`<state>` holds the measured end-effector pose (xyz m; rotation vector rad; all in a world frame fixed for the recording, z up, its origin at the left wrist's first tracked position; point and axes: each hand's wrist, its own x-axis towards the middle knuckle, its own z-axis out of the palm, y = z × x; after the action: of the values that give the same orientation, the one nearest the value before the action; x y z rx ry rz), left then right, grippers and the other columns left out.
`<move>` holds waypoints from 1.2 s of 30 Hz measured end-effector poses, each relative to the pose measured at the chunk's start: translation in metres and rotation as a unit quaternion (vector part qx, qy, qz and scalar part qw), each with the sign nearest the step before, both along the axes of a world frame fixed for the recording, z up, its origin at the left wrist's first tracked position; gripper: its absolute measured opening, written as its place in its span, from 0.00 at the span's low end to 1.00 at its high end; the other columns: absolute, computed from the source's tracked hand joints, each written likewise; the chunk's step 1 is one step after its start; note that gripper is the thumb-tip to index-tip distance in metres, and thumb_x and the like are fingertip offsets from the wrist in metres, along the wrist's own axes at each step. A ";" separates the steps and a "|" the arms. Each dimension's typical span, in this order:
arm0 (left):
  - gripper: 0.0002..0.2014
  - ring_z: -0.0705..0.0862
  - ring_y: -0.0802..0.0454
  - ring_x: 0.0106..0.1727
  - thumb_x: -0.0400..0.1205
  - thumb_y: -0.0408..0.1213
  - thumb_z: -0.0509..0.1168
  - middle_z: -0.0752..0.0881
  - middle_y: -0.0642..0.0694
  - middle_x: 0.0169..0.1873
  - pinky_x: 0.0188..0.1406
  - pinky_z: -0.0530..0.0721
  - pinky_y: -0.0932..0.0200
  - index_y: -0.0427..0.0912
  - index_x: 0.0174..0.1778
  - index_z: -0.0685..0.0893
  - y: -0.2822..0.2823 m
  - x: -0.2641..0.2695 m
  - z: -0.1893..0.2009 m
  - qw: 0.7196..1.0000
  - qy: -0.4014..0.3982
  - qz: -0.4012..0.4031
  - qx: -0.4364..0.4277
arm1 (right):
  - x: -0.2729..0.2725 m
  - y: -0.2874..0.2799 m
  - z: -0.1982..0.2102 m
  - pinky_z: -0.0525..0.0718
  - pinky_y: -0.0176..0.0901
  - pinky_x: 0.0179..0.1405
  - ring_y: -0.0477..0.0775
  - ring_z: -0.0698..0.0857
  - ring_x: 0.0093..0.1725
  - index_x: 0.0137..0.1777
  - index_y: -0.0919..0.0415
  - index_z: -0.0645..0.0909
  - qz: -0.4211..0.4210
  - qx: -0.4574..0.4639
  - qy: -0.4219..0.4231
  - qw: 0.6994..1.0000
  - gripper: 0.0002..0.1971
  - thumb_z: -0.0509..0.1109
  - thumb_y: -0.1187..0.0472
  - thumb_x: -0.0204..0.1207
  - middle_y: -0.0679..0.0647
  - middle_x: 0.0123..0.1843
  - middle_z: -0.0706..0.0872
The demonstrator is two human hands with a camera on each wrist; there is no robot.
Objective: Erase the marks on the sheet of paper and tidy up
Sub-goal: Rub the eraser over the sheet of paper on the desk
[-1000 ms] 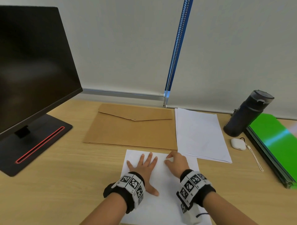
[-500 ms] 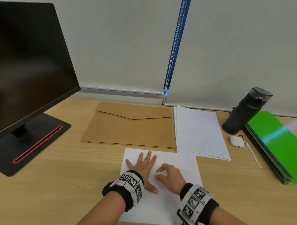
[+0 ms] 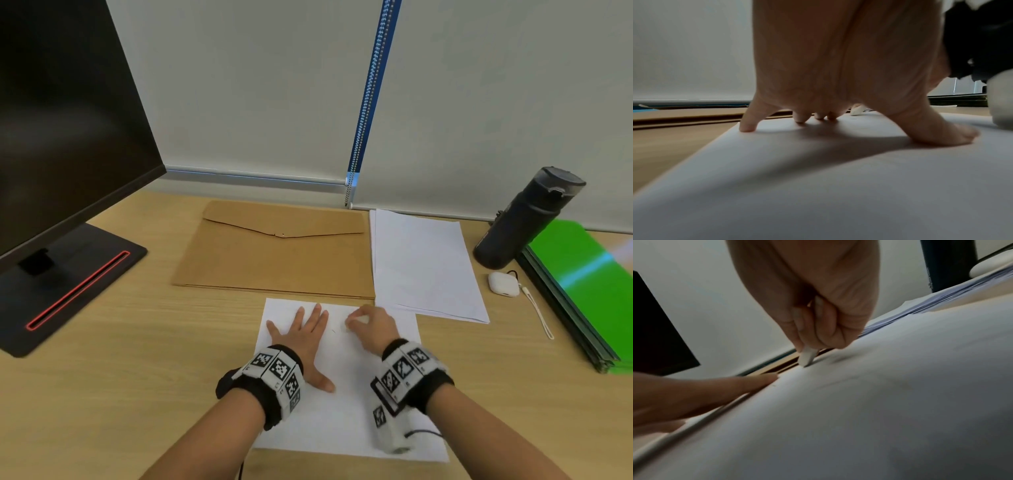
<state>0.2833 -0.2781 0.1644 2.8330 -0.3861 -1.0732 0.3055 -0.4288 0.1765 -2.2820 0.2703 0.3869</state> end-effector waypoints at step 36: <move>0.44 0.53 0.56 0.83 0.75 0.58 0.69 0.46 0.55 0.84 0.80 0.48 0.48 0.51 0.84 0.54 0.023 0.004 -0.001 0.983 -0.119 0.076 -0.117 | 0.005 -0.020 -0.001 0.76 0.36 0.17 0.51 0.82 0.19 0.47 0.61 0.72 -0.110 0.154 -0.023 0.982 0.01 0.61 0.64 0.80 0.57 0.28 0.81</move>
<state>0.2873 -0.2552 0.1637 2.7312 -0.2852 -0.6181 0.3106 -0.4491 0.1760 -1.9306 0.4060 0.2416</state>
